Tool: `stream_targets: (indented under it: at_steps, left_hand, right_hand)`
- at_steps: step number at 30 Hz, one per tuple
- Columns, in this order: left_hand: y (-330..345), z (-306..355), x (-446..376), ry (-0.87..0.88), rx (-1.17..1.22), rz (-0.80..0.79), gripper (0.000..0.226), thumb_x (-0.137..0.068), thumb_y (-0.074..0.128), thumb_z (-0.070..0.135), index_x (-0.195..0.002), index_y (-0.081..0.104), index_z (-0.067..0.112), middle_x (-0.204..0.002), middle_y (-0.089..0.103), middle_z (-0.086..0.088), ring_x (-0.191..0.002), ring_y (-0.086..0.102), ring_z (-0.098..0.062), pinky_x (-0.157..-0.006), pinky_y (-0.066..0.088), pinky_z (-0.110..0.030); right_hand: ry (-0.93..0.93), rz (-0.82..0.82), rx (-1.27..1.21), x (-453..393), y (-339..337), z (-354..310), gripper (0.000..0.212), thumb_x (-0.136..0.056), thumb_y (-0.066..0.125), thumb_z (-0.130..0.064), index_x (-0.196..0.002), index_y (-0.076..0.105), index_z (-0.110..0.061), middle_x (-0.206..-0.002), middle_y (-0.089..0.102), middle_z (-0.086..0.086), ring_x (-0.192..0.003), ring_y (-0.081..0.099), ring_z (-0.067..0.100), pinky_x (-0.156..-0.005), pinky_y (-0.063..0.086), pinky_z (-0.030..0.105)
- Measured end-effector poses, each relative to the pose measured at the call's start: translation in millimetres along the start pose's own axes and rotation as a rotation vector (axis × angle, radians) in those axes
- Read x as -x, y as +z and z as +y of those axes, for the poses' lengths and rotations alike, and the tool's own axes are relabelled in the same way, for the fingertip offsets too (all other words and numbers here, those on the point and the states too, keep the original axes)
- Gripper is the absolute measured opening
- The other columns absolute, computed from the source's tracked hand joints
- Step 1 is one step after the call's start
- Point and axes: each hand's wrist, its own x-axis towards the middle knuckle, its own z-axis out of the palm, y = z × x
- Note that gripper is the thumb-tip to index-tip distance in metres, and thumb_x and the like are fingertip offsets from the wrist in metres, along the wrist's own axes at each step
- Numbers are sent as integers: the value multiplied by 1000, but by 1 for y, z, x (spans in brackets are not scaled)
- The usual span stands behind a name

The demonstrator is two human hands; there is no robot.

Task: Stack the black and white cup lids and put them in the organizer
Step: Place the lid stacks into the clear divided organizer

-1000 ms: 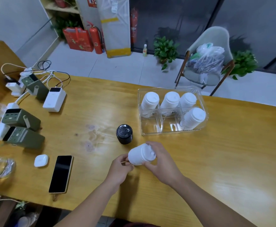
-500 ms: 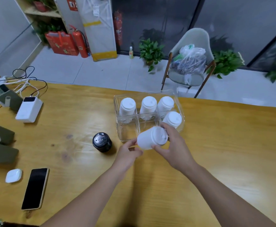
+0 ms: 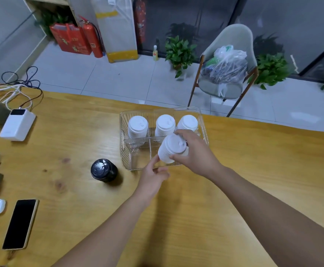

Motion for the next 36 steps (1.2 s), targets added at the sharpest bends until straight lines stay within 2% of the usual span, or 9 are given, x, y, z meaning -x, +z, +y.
stream_targets:
  at_steps: [5, 9, 11, 15, 19, 21, 28, 32, 36]
  left_hand:
    - [12, -3, -8, 25, -42, -45, 81, -75, 78, 16, -148, 57, 45, -114, 79, 16, -116, 76, -18, -108, 55, -45]
    - [19, 5, -14, 61, 16, -9, 69, -82, 77, 7, -140, 61, 42, -132, 73, 14, -104, 78, -13, -100, 57, -38]
    - [20, 6, -19, 51, 29, 1, 69, -88, 76, 0, -141, 59, 41, -121, 77, 19, -100, 78, -11, -96, 58, -35]
    - [20, 5, -27, 4, 2, 2, 71, -77, 79, 14, -137, 58, 44, -94, 78, 24, -89, 71, -15, -84, 56, -39]
    - [21, 4, -37, -19, 25, 11, 60, -85, 81, 6, -132, 63, 39, -102, 76, 17, -80, 69, -14, -78, 58, -34]
    - [23, 3, -42, -61, 90, 30, 52, -88, 80, 6, -130, 66, 33, -109, 76, 6, -80, 72, -19, -82, 63, -37]
    - [28, 5, -36, -57, 94, 60, 43, -100, 70, 8, -133, 62, 34, -122, 77, -2, -89, 82, -26, -79, 66, -33]
    - [19, 6, -6, 30, 17, 14, 56, -101, 67, 7, -142, 57, 44, -131, 71, 10, -97, 82, -27, -78, 63, -34]
    - [-10, 6, 30, 31, 19, 58, 61, -103, 74, 13, -152, 50, 40, -139, 61, 23, -102, 80, -24, -86, 66, -36]
  right_hand:
    - [14, -66, 11, -21, 1, 10, 85, -82, 93, -41, -155, 51, -28, -150, 55, -12, -133, 53, 7, -101, 39, 20]
    - [9, -105, 25, -30, 12, 10, 85, -83, 93, -38, -155, 50, -26, -151, 55, -10, -133, 53, 10, -102, 39, 20]
    - [15, -114, 29, -34, 18, 11, 84, -83, 93, -36, -155, 50, -25, -150, 56, -8, -132, 55, 12, -102, 42, 22]
    - [37, -112, 59, -36, 28, 20, 84, -81, 93, -37, -153, 52, -24, -146, 59, -6, -131, 57, 17, -103, 47, 28]
    - [31, -62, 190, -39, 36, 27, 79, -77, 92, -48, -145, 60, -22, -132, 68, -8, -130, 54, 21, -123, 33, 44]
    - [-20, -46, 293, -41, 41, 29, 76, -74, 90, -56, -138, 64, -23, -124, 71, -8, -122, 60, 18, -125, 23, 42]
    - [-74, -4, 377, -43, 48, 36, 79, -73, 82, -69, -139, 62, -31, -124, 71, -10, -126, 55, 16, -118, 21, 40]
    - [-106, 17, 414, -35, 42, 25, 80, -78, 83, -65, -143, 58, -25, -130, 68, -9, -126, 56, 20, -116, 22, 41]
    - [-144, 81, 356, -20, 46, 9, 75, -81, 84, -61, -141, 58, -25, -134, 64, -8, -125, 54, 21, -111, 29, 39]
